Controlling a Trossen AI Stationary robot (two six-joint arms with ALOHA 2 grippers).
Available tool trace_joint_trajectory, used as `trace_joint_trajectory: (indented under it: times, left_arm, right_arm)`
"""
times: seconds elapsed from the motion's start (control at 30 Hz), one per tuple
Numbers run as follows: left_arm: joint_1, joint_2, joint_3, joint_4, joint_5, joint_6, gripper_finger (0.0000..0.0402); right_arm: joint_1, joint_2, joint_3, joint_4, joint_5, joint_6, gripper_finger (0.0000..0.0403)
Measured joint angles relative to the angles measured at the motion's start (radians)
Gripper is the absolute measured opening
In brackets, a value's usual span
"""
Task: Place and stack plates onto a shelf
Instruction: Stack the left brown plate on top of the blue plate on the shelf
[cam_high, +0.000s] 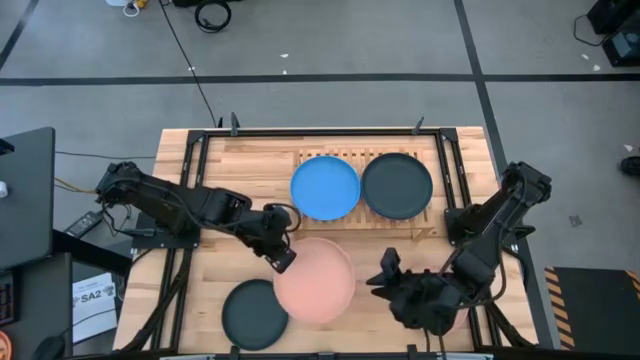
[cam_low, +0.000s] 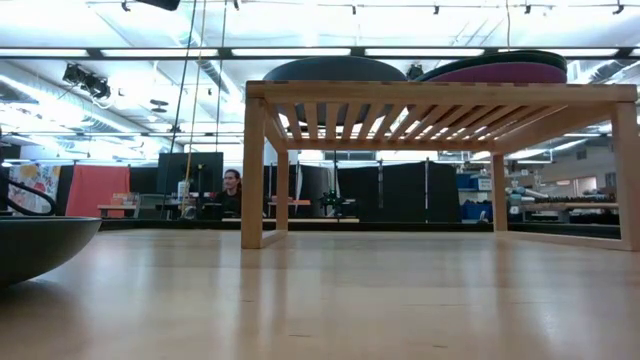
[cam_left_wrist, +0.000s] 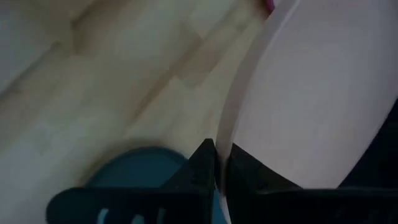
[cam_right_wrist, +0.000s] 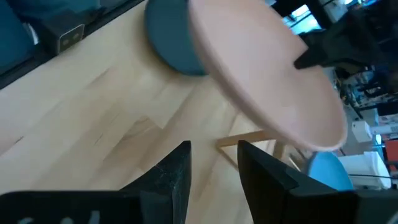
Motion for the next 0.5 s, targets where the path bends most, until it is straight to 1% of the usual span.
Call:
trace_joint_trajectory:
  times: [0.13, 0.23, 0.3, 0.4, 0.5]
  left_arm:
    - [0.028, 0.001, 0.000, 0.003, -0.002, 0.003, 0.0025]
    - [0.055, 0.001, 0.000, 0.014, 0.020, 0.039, 0.0025]
    - [0.078, -0.001, 0.000, 0.022, 0.031, 0.072, 0.0025]
    - [0.134, -0.001, 0.000, 0.044, 0.055, 0.129, 0.0025]
    - [0.209, -0.001, 0.000, 0.070, 0.097, 0.180, 0.0025]
  right_arm:
    - [0.017, -0.025, 0.000, -0.010, 0.001, 0.002, 0.0135]
    - [0.035, -0.048, 0.000, -0.048, -0.002, 0.054, 0.0135]
    - [0.045, -0.070, 0.000, -0.095, -0.001, 0.117, 0.0135]
    - [0.058, -0.096, 0.000, -0.165, -0.011, 0.251, 0.0135]
    - [0.064, -0.119, 0.000, -0.219, -0.076, 0.404, 0.0135]
